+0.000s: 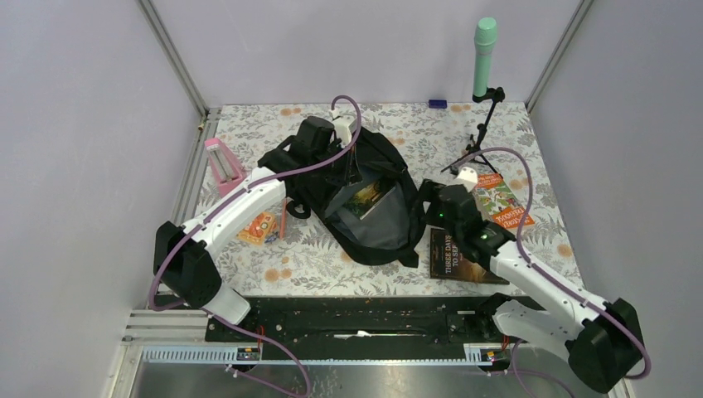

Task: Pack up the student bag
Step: Place the book in the student bag.

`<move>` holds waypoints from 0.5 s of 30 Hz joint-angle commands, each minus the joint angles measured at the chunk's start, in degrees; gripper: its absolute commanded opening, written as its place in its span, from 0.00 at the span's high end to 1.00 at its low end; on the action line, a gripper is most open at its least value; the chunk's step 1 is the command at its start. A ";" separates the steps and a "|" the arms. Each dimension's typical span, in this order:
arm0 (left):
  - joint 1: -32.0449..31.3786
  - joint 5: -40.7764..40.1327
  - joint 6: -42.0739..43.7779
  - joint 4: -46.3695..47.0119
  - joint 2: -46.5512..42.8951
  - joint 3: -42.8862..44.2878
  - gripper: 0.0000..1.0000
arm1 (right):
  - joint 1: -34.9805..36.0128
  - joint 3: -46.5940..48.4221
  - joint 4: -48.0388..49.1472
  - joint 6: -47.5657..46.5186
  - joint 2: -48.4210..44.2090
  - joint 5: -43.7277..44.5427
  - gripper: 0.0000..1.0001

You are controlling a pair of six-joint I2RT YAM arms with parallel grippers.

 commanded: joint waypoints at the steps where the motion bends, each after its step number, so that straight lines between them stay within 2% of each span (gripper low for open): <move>1: -0.12 -2.04 1.97 0.64 -3.26 2.02 1.00 | -10.13 2.92 -12.43 -5.12 -4.49 -8.39 0.05; 2: -0.09 -2.54 2.20 0.68 -3.76 1.44 1.00 | -12.14 3.04 -12.93 -5.73 -5.97 -8.42 0.01; 7: -0.06 -5.30 3.43 -1.02 -5.66 -0.74 1.00 | -22.32 0.29 -13.90 -8.03 -15.97 -7.29 0.00; 10: -0.06 -2.80 2.89 -1.46 -4.98 -0.10 1.00 | -32.87 -1.76 -15.37 -6.38 -20.43 -12.38 0.00; 15: -0.06 3.23 1.44 -2.52 -2.85 0.86 1.00 | -46.85 -3.66 -17.50 -2.78 -20.06 -21.79 0.00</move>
